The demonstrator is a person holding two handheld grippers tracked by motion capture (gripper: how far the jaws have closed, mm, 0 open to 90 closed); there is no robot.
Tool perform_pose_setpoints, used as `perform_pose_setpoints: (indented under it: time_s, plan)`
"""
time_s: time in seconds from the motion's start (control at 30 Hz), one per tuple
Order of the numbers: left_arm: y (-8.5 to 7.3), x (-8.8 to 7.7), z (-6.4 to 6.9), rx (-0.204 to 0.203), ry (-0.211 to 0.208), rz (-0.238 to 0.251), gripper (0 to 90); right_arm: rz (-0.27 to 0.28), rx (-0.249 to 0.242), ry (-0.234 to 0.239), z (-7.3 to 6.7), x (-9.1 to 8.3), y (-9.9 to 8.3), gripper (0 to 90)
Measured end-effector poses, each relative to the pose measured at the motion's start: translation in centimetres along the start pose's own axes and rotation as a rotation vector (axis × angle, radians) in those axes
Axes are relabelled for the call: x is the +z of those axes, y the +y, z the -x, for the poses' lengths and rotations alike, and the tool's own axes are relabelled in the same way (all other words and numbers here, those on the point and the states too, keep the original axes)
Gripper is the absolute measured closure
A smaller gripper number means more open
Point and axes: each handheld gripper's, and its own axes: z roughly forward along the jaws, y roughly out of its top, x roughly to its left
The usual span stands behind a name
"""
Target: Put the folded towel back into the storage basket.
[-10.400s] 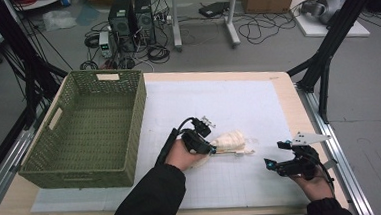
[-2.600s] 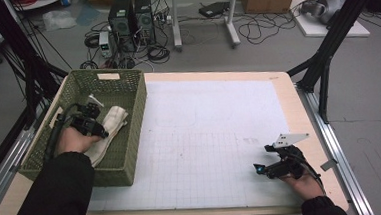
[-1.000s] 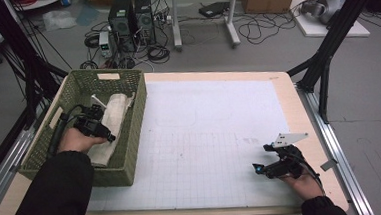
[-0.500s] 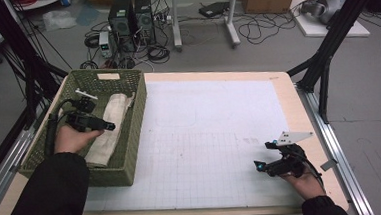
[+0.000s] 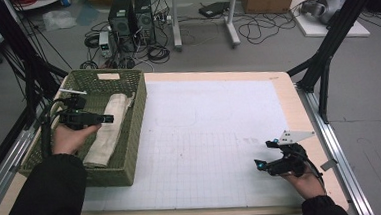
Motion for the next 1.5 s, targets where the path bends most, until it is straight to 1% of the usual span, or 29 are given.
perform_pose_setpoints:
  time_s: [0.03,0.1,0.17,0.27,0.4,0.47,0.57,0.6,0.73,0.77,0.8,0.83,0.87,0.9,0.93,1.0,1.03,1.07,1.1,1.17,1.23,1.3,1.37,1.4,1.5]
  plan:
    - [0.0,-0.1,-0.1,0.001,-0.009,0.005,51.0,0.003,0.002,-0.001,0.0,0.0,0.0,11.5]
    - [-0.1,-0.1,-0.1,-0.014,-0.036,0.029,50.9,0.005,0.003,0.001,0.0,-0.1,0.0,11.4]
    - [-0.2,-0.1,-0.2,-0.026,-0.06,0.036,49.3,0.005,0.002,0.002,-0.1,-0.2,0.0,11.5]
    - [-0.4,-0.2,-0.3,-0.036,-0.082,0.048,48.5,0.01,0.001,0.005,-0.2,-0.2,0.0,11.5]
    - [-0.7,-0.4,-0.8,-0.088,-0.141,0.091,47.6,0.019,0.002,0.008,-0.2,-0.3,0.1,11.5]
    - [-0.7,-0.5,-1.1,-0.123,-0.171,0.109,46.9,0.017,0.007,0.008,-0.1,-0.3,0.0,11.5]
    - [-0.7,-0.5,-1.1,-0.146,-0.212,0.119,47.0,0.018,0.006,0.005,0.0,-0.4,0.0,11.4]
    - [-0.7,-0.5,-1.1,-0.149,-0.218,0.125,46.7,0.02,0.009,0.006,0.0,-0.4,0.0,11.4]
    - [-0.8,-0.5,-1.1,-0.162,-0.241,0.121,45.4,0.022,0.006,0.007,-0.1,-0.4,0.1,11.4]
    - [-0.8,-0.4,-1.1,-0.168,-0.255,0.125,45.4,0.024,0.006,0.008,-0.1,-0.4,0.1,11.4]
    - [-0.9,-0.5,-1.1,-0.174,-0.274,0.135,45.4,0.025,0.005,0.007,-0.1,-0.5,0.1,11.4]
    - [-0.9,-0.6,-1.0,-0.179,-0.284,0.148,45.3,0.026,0.005,0.006,-0.2,-0.5,0.0,11.4]
    - [-0.9,-0.6,-1.0,-0.181,-0.301,0.152,45.5,0.024,0.007,0.006,-0.2,-0.6,0.0,11.4]
    - [-0.9,-0.7,-0.9,-0.181,-0.309,0.157,45.6,0.027,0.006,0.003,-0.2,-0.6,0.0,11.4]
    - [-0.9,-0.8,-0.8,-0.175,-0.306,0.157,45.8,0.027,0.007,0.003,-0.1,-0.6,0.0,11.4]
    - [-0.9,-0.9,-0.7,-0.186,-0.337,0.166,45.8,0.029,0.01,0.004,-0.2,-0.6,0.1,11.4]
    - [-0.9,-1.0,-0.6,-0.184,-0.336,0.172,45.8,0.03,0.008,0.003,-0.2,-0.6,0.1,11.5]
    - [-0.9,-1.1,-0.5,-0.183,-0.345,0.172,45.8,0.028,0.004,0.004,-0.2,-0.6,0.1,11.4]
    - [-0.9,-1.1,-0.4,-0.19,-0.357,0.178,45.7,0.028,0.004,0.003,-0.2,-0.6,0.1,11.4]
    - [-0.9,-1.2,-0.2,-0.192,-0.364,0.189,45.5,0.029,0.005,0.004,-0.2,-0.7,0.1,11.5]
    - [-0.9,-1.3,-0.1,-0.2,-0.384,0.199,45.6,0.031,0.006,0.003,-0.2,-0.7,0.1,11.5]
    - [-0.9,-1.3,0.0,-0.201,-0.378,0.198,45.8,0.032,0.005,0.003,-0.2,-0.7,0.1,11.5]
    - [-0.9,-1.3,0.0,-0.193,-0.379,0.202,46.1,0.029,0.004,0.004,-0.2,-0.6,0.2,11.4]
    - [-0.9,-1.4,0.1,-0.196,-0.384,0.204,46.2,0.029,0.001,0.004,-0.2,-0.7,0.2,11.5]
    - [-0.9,-1.5,0.4,-0.185,-0.394,0.208,46.6,0.031,-0.001,0.003,-0.2,-0.6,0.2,11.4]
